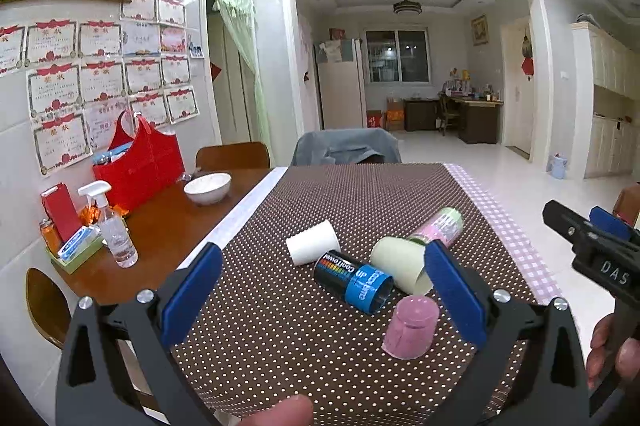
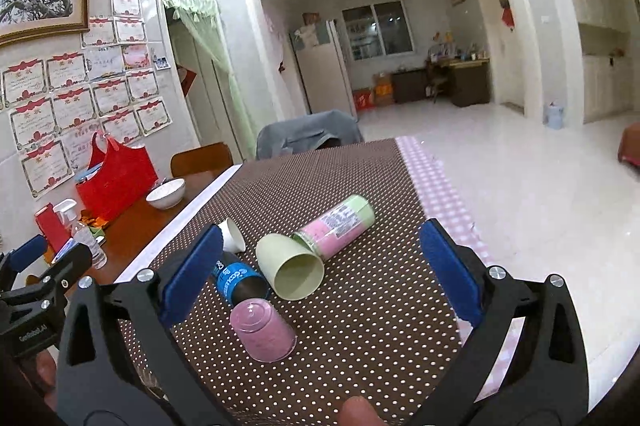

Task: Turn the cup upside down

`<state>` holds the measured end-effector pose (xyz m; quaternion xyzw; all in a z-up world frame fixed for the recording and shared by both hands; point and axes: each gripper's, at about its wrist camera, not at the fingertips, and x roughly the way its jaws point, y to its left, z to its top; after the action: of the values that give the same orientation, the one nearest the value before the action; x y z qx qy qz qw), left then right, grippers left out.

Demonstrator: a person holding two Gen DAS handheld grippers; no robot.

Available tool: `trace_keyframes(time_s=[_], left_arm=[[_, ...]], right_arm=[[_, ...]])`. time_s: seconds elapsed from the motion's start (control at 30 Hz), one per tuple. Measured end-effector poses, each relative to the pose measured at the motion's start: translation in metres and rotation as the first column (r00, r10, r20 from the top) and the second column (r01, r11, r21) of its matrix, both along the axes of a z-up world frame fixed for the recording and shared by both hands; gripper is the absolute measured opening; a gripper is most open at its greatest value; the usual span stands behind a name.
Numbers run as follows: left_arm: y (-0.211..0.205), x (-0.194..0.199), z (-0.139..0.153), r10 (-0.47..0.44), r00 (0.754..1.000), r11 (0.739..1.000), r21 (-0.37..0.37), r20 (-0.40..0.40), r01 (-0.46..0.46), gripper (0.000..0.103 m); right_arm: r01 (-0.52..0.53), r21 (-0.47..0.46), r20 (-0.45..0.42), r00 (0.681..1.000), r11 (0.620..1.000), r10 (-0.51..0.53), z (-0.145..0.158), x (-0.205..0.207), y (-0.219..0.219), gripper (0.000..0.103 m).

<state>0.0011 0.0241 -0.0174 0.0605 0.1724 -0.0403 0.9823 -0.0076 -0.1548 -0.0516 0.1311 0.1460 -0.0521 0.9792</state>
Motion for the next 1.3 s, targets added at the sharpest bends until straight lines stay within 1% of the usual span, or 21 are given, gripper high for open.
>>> trace_keyframes(time_s=[0.1, 0.2, 0.4, 0.8, 1.3], left_arm=[[0.0, -0.009, 0.006, 0.004, 1.0, 1.0, -0.001, 0.019, -0.004, 0.099], [0.001, -0.014, 0.009, 0.002, 1.0, 1.0, -0.002, 0.028, -0.002, 0.099], [0.006, -0.019, 0.012, 0.01, 0.999, 1.0, -0.02, 0.036, -0.009, 0.099], [0.012, -0.022, 0.012, 0.023, 0.999, 0.999, -0.045, 0.043, -0.021, 0.099], [0.012, -0.023, 0.012, 0.01, 0.999, 0.999, -0.043, 0.048, -0.008, 0.099]], right_arm=[[0.026, -0.033, 0.009, 1.0, 0.999, -0.025, 0.002, -0.003, 0.008, 0.097], [0.002, -0.02, 0.005, 1.0, 1.0, -0.002, 0.003, -0.004, 0.013, 0.097], [-0.005, -0.042, 0.033, 0.999, 0.999, 0.006, 0.01, -0.012, 0.024, 0.097], [-0.024, -0.053, 0.023, 0.999, 0.998, 0.025, 0.011, -0.012, 0.033, 0.097], [-0.041, -0.052, 0.011, 0.999, 0.998, 0.042, 0.009, -0.009, 0.034, 0.097]])
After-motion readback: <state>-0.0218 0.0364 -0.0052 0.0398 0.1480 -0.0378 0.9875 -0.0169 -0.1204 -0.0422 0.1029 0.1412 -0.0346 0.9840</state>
